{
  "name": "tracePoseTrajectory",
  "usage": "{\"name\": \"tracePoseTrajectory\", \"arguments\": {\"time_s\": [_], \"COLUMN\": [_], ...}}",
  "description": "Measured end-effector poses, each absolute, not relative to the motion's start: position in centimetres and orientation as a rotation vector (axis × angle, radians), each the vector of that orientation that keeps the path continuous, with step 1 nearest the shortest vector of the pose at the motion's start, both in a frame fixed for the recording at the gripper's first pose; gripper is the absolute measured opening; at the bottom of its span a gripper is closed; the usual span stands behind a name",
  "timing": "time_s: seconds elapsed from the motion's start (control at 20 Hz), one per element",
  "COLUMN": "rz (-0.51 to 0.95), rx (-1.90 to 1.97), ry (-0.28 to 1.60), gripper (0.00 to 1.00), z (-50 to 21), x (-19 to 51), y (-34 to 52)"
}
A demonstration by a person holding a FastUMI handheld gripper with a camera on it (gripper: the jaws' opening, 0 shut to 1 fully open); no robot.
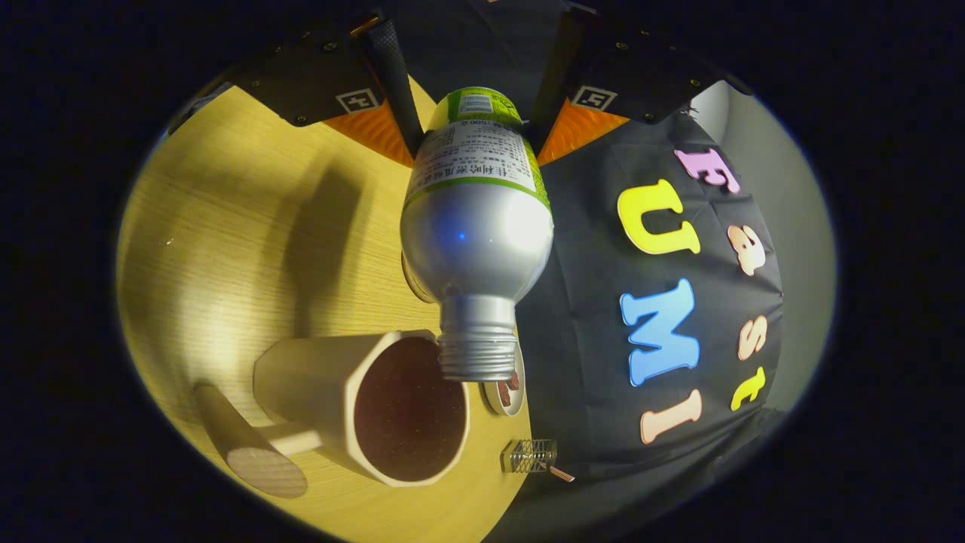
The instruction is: Take the bottle from table, then pour the juice into the cup, finally place the bottle on the coaster
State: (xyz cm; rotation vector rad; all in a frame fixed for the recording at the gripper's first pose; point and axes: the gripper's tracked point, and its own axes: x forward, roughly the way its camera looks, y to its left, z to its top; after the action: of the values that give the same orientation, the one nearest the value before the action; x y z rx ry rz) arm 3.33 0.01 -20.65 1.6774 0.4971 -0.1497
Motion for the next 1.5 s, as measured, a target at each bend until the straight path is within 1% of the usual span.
{"name": "tracePoseTrajectory", "arguments": {"time_s": [0.6, 0.9, 1.25, 1.5], "rz": [-0.261, -0.268, -0.268, -0.268], "rx": [1.141, 0.897, 0.595, 0.429], "ry": [0.473, 0.474, 0.45, 0.437], "gripper": [0.77, 0.77, 0.77, 0.78], "z": [-23.1, -23.9, -23.0, -22.5], "x": [2.1, 2.2, 4.2, 7.0], "y": [-2.8, -2.6, -2.9, -3.4]}}
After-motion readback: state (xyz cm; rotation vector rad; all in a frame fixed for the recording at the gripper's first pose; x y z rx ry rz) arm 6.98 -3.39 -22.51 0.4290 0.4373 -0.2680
